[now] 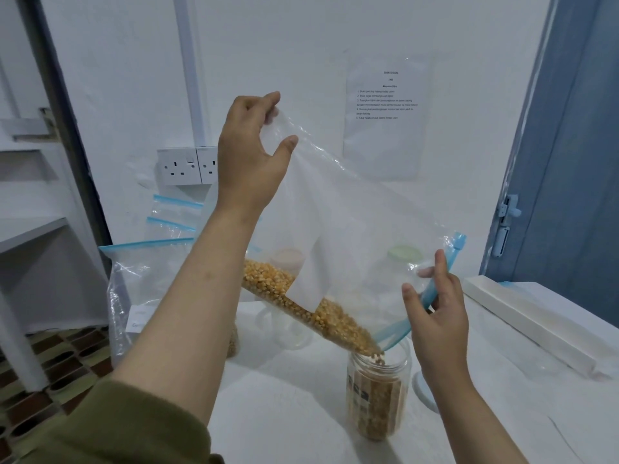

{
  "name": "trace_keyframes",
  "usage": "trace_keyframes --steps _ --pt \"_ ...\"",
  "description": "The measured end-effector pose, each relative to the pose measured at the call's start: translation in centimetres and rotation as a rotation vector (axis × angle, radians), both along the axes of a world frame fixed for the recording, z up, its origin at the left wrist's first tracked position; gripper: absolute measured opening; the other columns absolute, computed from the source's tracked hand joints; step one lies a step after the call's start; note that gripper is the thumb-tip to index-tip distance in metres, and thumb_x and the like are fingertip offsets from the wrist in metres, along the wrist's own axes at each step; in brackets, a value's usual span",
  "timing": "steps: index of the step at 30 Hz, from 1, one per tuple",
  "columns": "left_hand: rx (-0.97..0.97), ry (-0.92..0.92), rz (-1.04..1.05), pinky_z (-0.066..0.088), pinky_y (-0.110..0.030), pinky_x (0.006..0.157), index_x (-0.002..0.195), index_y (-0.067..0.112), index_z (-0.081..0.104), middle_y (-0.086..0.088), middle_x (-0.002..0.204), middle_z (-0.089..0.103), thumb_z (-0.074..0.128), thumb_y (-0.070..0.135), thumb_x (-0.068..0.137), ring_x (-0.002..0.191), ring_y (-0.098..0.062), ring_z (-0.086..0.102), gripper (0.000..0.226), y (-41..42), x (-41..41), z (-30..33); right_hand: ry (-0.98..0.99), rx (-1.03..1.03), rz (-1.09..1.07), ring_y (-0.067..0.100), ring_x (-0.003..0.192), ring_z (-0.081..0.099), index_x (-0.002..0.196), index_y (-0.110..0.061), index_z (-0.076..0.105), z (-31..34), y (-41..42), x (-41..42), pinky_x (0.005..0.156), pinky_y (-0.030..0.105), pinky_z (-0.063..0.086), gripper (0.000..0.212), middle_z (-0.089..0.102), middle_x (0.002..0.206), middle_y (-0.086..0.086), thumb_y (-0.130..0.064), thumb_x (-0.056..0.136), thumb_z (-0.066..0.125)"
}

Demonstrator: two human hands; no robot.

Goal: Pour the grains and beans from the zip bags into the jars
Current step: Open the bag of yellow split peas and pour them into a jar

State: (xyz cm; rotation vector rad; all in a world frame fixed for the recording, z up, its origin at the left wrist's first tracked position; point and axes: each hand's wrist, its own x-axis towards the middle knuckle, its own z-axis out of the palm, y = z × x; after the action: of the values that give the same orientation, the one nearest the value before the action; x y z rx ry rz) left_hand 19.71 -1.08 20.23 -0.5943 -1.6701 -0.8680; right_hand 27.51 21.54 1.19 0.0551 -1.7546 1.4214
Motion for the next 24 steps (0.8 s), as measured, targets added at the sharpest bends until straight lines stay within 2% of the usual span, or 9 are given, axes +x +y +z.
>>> trace_keyframes --steps 6,12,16,20,24 --pt "0.009 0.001 0.004 0.034 -0.003 0.086 0.132 0.008 0.059 0.005 0.111 0.050 0.073 0.016 0.083 0.100 0.001 0.051 0.051 0.25 0.11 -0.04 0.007 -0.005 0.005 -0.001 0.089 0.049 0.152 -0.032 0.032 -0.01 -0.01 0.06 0.075 0.006 0.044 0.066 0.048 0.104 -0.018 -0.011 0.096 0.060" --pt "0.027 -0.003 -0.003 0.034 -0.003 0.087 0.132 0.008 0.059 0.004 0.112 0.050 0.073 0.015 0.083 0.098 0.007 0.050 0.051 0.24 0.35 -0.15 0.007 -0.006 0.009 0.000 0.089 0.049 0.152 -0.032 0.032 -0.08 -0.08 0.16 0.075 0.007 0.044 0.066 0.049 0.105 -0.014 -0.011 0.096 0.061" --pt "0.025 -0.003 0.001 0.034 -0.003 0.086 0.132 0.008 0.059 0.004 0.112 0.051 0.073 0.015 0.084 0.100 0.002 0.051 0.050 0.25 0.48 -0.15 0.007 -0.006 0.010 -0.001 0.090 0.050 0.152 -0.033 0.032 0.02 -0.16 0.27 0.076 0.007 0.045 0.066 0.049 0.106 -0.014 -0.011 0.096 0.061" --pt "0.028 -0.006 0.000 0.034 -0.003 0.087 0.132 0.008 0.059 0.005 0.111 0.051 0.072 0.015 0.084 0.098 0.009 0.050 0.051 0.20 0.49 -0.14 0.003 -0.009 0.016 -0.002 0.088 0.049 0.153 -0.030 0.033 0.03 -0.16 0.41 0.075 0.007 0.044 0.065 0.049 0.106 -0.012 -0.011 0.097 0.060" --pt "0.025 -0.008 0.002 0.035 -0.004 0.086 0.132 0.009 0.059 0.005 0.111 0.051 0.072 0.015 0.084 0.100 0.002 0.051 0.051 0.23 0.59 -0.08 -0.004 -0.001 0.010 -0.003 0.089 0.050 0.154 -0.029 0.032 0.05 -0.13 0.41 0.076 0.007 0.045 0.065 0.049 0.106 -0.013 -0.013 0.097 0.060"
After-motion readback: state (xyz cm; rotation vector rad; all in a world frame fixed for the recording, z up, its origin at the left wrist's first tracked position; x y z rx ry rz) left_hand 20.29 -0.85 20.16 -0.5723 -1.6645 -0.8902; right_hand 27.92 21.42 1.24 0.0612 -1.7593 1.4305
